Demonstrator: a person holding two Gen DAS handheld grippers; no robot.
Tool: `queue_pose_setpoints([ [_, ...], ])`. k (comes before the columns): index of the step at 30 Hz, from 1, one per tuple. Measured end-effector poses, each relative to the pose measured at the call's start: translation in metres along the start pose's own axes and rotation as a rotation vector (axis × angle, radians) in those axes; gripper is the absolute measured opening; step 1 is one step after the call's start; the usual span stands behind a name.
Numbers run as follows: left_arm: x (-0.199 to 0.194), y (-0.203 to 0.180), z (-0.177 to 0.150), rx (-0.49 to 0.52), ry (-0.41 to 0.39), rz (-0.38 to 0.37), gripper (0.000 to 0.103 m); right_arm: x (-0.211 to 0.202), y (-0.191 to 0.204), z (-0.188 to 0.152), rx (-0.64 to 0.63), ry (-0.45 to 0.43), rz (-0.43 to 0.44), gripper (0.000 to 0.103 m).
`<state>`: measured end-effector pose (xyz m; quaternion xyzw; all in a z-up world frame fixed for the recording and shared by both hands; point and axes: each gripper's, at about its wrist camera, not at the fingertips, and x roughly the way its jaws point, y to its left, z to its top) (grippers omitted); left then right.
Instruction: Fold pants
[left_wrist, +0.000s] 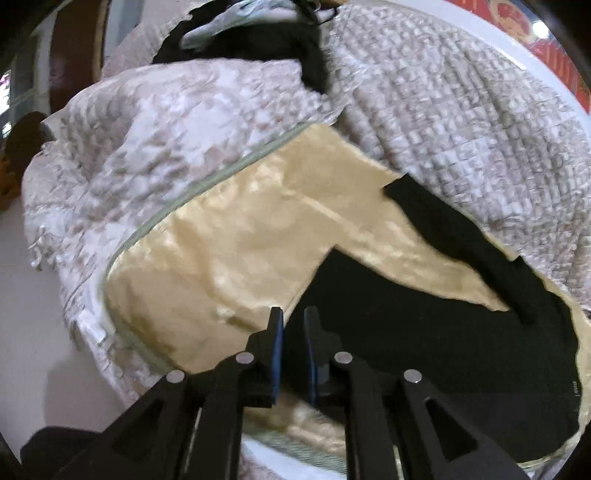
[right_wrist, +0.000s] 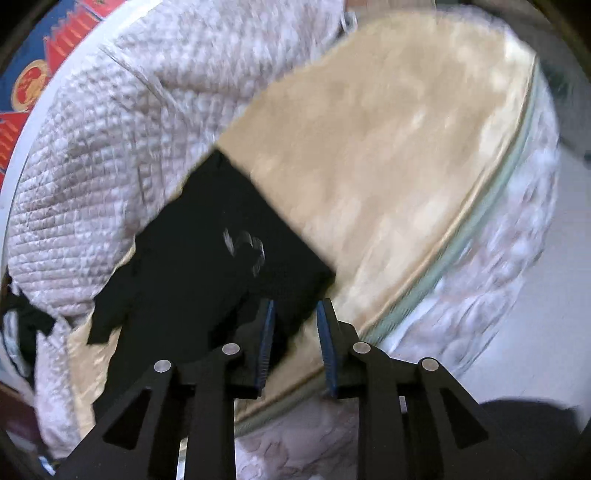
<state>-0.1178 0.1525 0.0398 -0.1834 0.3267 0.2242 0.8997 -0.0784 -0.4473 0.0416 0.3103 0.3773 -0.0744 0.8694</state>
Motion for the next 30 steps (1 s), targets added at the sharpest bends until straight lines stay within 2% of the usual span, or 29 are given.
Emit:
queue_pose_setpoints([
  [1, -0.001, -0.007, 0.003, 0.022, -0.003, -0.036, 0.014, -0.003, 0.006, 0.002, -0.033, -0.028, -0.002, 0.024],
  [3, -0.001, -0.028, 0.006, 0.078, 0.004, -0.106, 0.023, -0.002, 0.029, 0.007, -0.155, -0.063, 0.030, 0.027],
  [4, 0.002, -0.042, 0.007, 0.119, 0.020, -0.156, 0.033, 0.003, 0.041, 0.008, -0.214, -0.051, 0.048, 0.027],
  [5, 0.005, -0.054, 0.006, 0.153, 0.031, -0.203, 0.038, 0.012, 0.054, 0.008, -0.279, -0.030, 0.066, 0.027],
  [6, 0.010, -0.065, 0.005, 0.184, 0.040, -0.229, 0.038, 0.023, 0.065, 0.008, -0.340, -0.017, 0.075, 0.027],
  [9, 0.033, -0.093, 0.003, 0.285, 0.081, -0.224, 0.038, 0.055, 0.080, 0.009, -0.435, 0.039, 0.052, 0.027],
  [10, 0.043, -0.095, 0.001, 0.300, 0.091, -0.191, 0.038, 0.066, 0.081, 0.012, -0.450, 0.060, 0.037, 0.027],
  [12, 0.060, -0.091, -0.003, 0.301, 0.126, -0.129, 0.038, 0.090, 0.072, 0.017, -0.453, 0.103, -0.065, 0.027],
  [14, 0.063, -0.081, -0.003, 0.268, 0.135, -0.136, 0.038, 0.087, 0.059, 0.023, -0.390, 0.086, -0.038, 0.027],
  [17, 0.055, -0.090, 0.002, 0.288, 0.113, -0.116, 0.038, 0.074, 0.062, 0.021, -0.409, 0.017, -0.082, 0.027],
  [20, 0.049, -0.109, 0.006, 0.310, 0.112, -0.170, 0.038, 0.072, 0.081, 0.014, -0.453, 0.034, 0.030, 0.027],
  [23, 0.048, -0.133, -0.001, 0.369, 0.096, -0.212, 0.038, 0.077, 0.114, -0.011, -0.589, 0.048, 0.096, 0.027],
  [24, 0.048, -0.139, -0.005, 0.384, 0.096, -0.219, 0.038, 0.081, 0.123, -0.021, -0.626, 0.063, 0.121, 0.034],
  [25, 0.049, -0.142, -0.009, 0.396, 0.097, -0.228, 0.038, 0.085, 0.133, -0.029, -0.655, 0.080, 0.143, 0.044],
  [26, 0.049, -0.145, -0.013, 0.407, 0.098, -0.234, 0.039, 0.088, 0.140, -0.038, -0.681, 0.092, 0.158, 0.048],
  [30, 0.056, -0.151, -0.028, 0.435, 0.138, -0.233, 0.039, 0.096, 0.150, -0.065, -0.769, 0.121, 0.146, 0.049],
])
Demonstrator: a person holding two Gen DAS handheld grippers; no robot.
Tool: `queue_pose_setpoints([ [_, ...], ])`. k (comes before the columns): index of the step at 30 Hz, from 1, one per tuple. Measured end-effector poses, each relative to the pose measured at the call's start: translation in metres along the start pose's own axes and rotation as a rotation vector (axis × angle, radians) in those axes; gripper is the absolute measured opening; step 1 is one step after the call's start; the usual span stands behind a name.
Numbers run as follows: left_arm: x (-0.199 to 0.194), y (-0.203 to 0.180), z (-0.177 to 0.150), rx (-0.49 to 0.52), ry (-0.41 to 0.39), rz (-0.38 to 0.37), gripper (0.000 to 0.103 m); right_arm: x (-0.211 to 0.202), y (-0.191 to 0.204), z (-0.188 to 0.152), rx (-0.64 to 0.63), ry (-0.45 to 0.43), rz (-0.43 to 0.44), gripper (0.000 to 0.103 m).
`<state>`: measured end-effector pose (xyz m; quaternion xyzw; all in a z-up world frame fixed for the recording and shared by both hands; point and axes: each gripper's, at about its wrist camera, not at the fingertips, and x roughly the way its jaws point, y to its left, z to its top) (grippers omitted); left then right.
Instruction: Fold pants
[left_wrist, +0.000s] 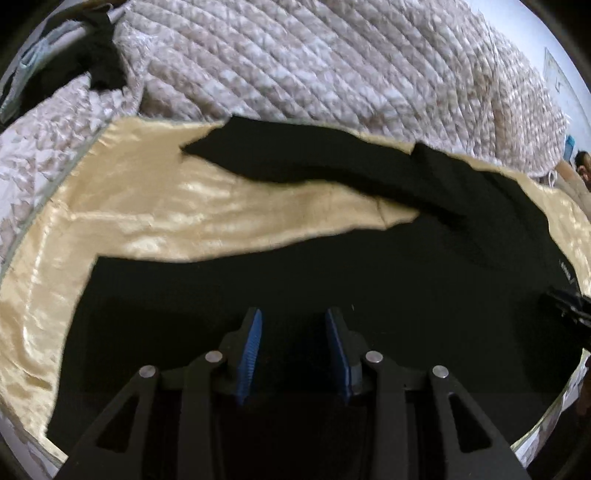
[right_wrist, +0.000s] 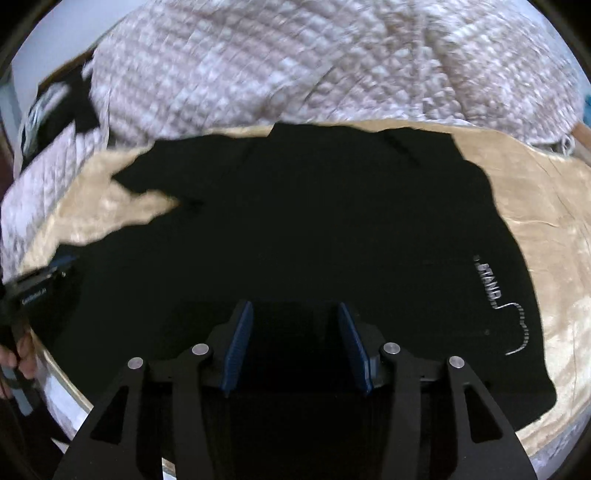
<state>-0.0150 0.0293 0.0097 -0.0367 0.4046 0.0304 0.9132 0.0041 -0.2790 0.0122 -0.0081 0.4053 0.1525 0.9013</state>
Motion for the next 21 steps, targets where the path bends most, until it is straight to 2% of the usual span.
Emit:
queue_pose_setpoints([
  [3, -0.003, -0.002, -0.002, 0.003, -0.012, 0.013, 0.042, 0.002, -0.001, -0.002, -0.008, -0.001, -0.024, 0.049],
  [8, -0.007, -0.006, 0.002, -0.010, -0.030, -0.005, 0.043, 0.001, -0.011, 0.003, 0.056, -0.015, -0.054, 0.049],
  [14, -0.012, -0.026, -0.002, 0.053, -0.054, -0.036, 0.046, 0.002, 0.019, 0.007, -0.042, -0.035, 0.008, 0.049],
  [17, -0.005, -0.030, -0.006, 0.076, -0.026, -0.036, 0.048, 0.006, 0.035, 0.006, -0.100, -0.026, 0.015, 0.049],
  [21, -0.002, -0.026, -0.009, 0.069, -0.026, -0.020, 0.057, 0.013, 0.033, 0.008, -0.072, -0.004, 0.004, 0.049],
])
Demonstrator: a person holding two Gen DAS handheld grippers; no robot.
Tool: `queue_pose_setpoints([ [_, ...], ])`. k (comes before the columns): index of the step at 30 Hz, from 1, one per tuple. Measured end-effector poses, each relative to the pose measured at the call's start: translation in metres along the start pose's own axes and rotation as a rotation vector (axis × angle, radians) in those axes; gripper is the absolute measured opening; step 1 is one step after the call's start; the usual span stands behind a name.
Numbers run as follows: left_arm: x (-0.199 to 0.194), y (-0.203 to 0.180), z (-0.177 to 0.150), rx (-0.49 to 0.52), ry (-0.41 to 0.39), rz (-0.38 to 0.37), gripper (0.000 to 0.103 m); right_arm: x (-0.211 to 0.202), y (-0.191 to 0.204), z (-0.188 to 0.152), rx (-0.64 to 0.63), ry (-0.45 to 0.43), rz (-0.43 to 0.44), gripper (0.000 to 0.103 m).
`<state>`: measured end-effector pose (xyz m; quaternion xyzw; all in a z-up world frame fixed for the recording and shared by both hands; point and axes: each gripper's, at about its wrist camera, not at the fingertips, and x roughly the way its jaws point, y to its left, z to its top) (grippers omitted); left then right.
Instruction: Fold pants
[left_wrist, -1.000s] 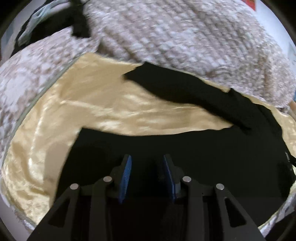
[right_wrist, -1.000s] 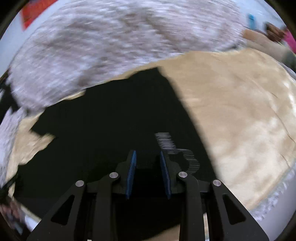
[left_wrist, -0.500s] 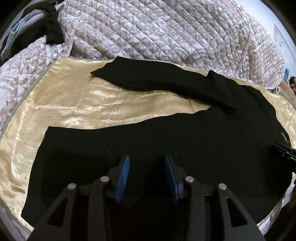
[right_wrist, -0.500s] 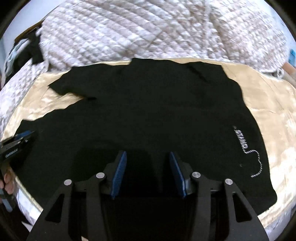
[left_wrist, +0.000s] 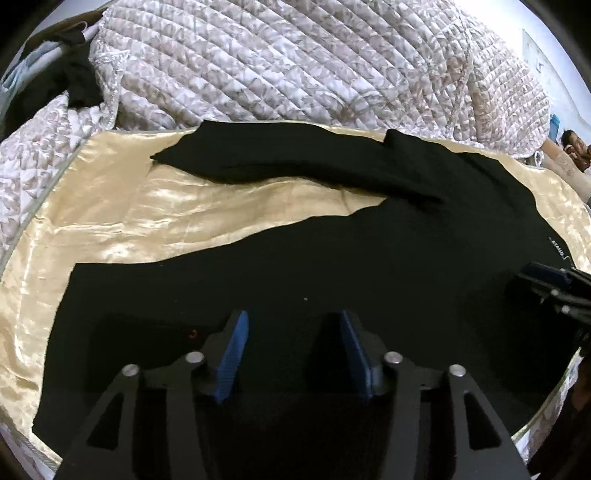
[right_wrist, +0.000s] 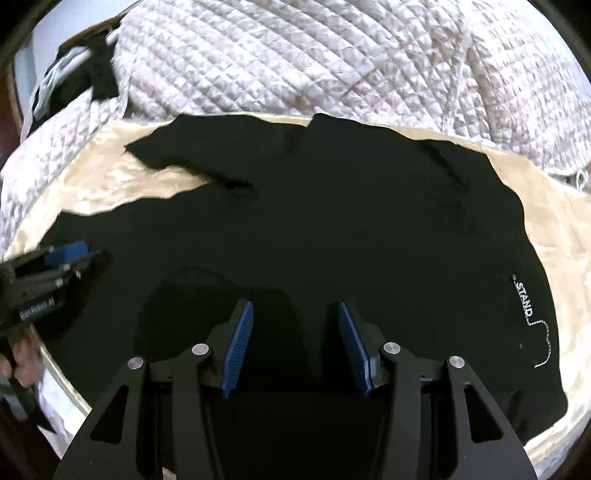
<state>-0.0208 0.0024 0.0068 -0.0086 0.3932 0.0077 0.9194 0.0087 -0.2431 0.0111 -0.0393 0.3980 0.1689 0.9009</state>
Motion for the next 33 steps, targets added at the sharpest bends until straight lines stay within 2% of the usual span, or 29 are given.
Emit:
queue_pose_setpoints([
  [7, -0.001, 0.009, -0.002, -0.018, -0.003, 0.002, 0.059, -0.004, -0.018, -0.001, 0.087, -0.007, -0.025, 0.049],
  [11, 0.003, 0.036, 0.001, -0.103, 0.003, 0.052, 0.059, -0.007, -0.042, -0.008, 0.183, -0.009, -0.064, 0.049],
  [14, 0.006, 0.051, 0.001, -0.138, 0.002, 0.116, 0.059, -0.011, -0.056, -0.011, 0.248, -0.016, -0.043, 0.049],
  [16, 0.007, 0.058, 0.000, -0.166, 0.010, 0.121, 0.059, -0.016, -0.059, -0.012, 0.257, -0.034, -0.066, 0.049],
  [18, 0.007, 0.059, -0.001, -0.164, 0.011, 0.122, 0.059, -0.020, -0.063, -0.011, 0.270, -0.037, -0.062, 0.049],
  [21, 0.010, 0.053, -0.001, -0.129, 0.029, 0.137, 0.060, -0.011, -0.062, -0.011, 0.246, 0.022, -0.072, 0.049],
  [22, 0.008, 0.051, 0.001, -0.122, 0.033, 0.119, 0.060, -0.013, -0.061, -0.010, 0.243, 0.022, -0.076, 0.049],
  [25, 0.002, 0.041, 0.013, -0.101, 0.034, 0.038, 0.060, -0.025, -0.052, -0.001, 0.216, -0.014, -0.001, 0.049],
  [30, 0.003, 0.024, 0.052, -0.039, 0.003, -0.028, 0.060, -0.027, -0.047, 0.024, 0.156, -0.023, 0.054, 0.050],
  [33, 0.015, 0.021, 0.085, 0.014, -0.021, -0.036, 0.060, -0.021, -0.051, 0.047, 0.121, -0.028, 0.079, 0.058],
])
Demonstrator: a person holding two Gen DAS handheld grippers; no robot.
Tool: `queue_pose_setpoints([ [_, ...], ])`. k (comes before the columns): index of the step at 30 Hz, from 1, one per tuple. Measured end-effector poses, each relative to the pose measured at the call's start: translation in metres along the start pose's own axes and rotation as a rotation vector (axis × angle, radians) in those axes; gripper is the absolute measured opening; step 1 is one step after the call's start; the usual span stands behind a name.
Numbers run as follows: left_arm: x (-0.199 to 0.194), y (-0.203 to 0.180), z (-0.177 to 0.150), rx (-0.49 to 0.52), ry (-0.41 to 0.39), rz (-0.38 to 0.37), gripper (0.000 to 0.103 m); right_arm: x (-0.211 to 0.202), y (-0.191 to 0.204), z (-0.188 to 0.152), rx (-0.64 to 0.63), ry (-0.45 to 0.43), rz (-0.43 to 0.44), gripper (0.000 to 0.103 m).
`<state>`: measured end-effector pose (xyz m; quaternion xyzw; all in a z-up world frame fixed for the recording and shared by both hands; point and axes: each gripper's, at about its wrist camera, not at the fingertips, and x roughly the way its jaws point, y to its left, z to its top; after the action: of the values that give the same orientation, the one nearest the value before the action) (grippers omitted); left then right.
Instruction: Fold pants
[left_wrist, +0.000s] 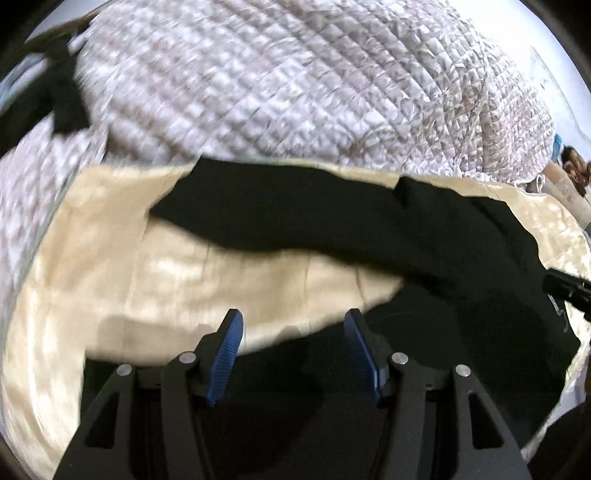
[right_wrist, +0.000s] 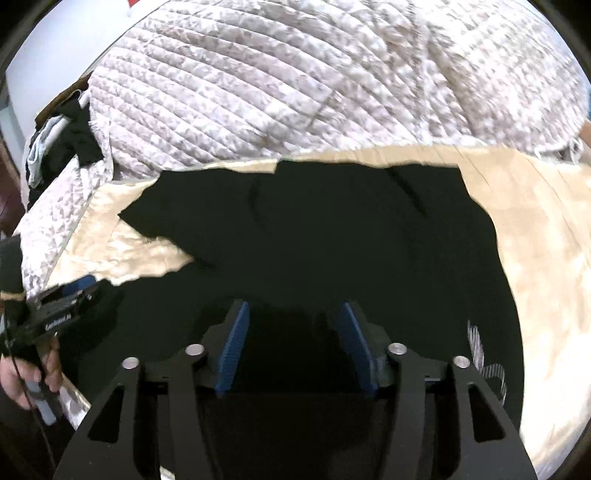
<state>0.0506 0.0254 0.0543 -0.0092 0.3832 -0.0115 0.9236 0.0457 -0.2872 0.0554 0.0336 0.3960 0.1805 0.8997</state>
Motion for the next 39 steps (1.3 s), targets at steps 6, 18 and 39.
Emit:
queue_pose_setpoints([
  [6, 0.044, 0.010, 0.061, 0.025, -0.005, -0.020, 0.066, 0.035, -0.017, 0.054, -0.074, 0.005, 0.013, 0.060],
  [18, 0.170, 0.016, 0.130, 0.010, 0.070, 0.016, 0.068, 0.156, -0.041, 0.135, -0.082, 0.111, -0.001, 0.060],
  [39, 0.120, -0.012, 0.128, 0.051, -0.024, 0.045, 0.004, 0.133, -0.030, 0.144, -0.115, 0.016, -0.079, 0.009],
])
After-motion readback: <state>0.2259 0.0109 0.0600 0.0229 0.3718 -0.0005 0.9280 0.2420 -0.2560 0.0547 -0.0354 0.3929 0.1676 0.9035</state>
